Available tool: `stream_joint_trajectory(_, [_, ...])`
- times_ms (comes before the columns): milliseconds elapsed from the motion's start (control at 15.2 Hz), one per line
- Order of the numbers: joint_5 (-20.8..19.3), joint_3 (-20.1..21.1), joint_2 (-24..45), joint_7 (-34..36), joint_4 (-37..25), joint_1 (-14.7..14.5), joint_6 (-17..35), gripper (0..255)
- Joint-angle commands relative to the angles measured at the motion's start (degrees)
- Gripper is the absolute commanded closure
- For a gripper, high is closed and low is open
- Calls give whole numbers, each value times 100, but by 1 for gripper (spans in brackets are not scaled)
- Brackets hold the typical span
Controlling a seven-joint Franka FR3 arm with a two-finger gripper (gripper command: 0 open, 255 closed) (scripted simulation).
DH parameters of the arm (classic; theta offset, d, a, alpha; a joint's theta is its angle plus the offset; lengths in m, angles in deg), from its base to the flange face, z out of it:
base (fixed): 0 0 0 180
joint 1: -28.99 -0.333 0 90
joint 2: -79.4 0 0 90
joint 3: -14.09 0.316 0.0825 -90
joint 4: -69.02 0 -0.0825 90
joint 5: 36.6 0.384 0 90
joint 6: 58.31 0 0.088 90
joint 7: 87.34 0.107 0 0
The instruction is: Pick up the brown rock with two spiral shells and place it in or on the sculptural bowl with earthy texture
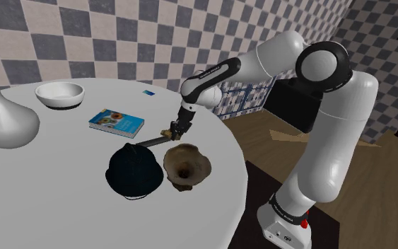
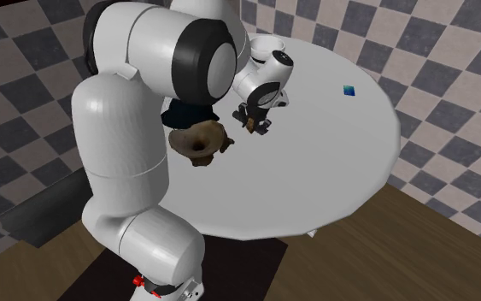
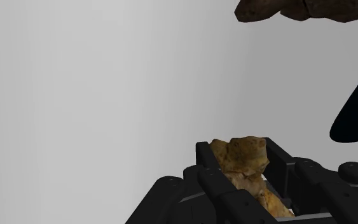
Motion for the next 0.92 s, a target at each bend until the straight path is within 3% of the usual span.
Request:
stream_joint_trajectory(0, [-62, -19, -129, 77, -4, -8, -124, 255])
stream_joint_trajectory(858, [-401, -100, -785, 502, -231, -15, -952, 255])
